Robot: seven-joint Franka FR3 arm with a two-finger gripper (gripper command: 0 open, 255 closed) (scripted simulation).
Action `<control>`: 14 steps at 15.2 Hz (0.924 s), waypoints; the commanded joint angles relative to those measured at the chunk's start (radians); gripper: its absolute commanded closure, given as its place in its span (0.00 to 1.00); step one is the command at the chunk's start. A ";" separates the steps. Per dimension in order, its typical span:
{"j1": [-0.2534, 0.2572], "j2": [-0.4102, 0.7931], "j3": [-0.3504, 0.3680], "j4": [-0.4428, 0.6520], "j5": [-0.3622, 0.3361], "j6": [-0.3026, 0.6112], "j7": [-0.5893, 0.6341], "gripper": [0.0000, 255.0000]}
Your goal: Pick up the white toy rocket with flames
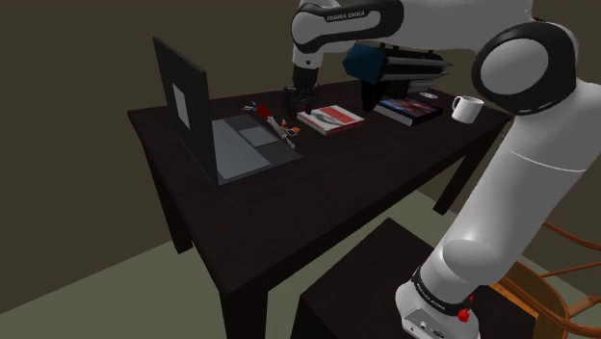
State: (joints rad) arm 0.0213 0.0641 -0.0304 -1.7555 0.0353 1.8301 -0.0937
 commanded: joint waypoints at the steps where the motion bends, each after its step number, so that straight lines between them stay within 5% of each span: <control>1: 0.001 0.092 0.002 0.103 0.006 -0.013 -0.010 0.00; 9: -0.001 0.486 0.016 0.629 0.019 -0.154 -0.041 0.00; 14: 0.000 0.477 0.016 0.548 0.019 -0.082 -0.044 0.00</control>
State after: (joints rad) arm 0.0210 0.5428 -0.0148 -1.1904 0.0545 1.7322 -0.1365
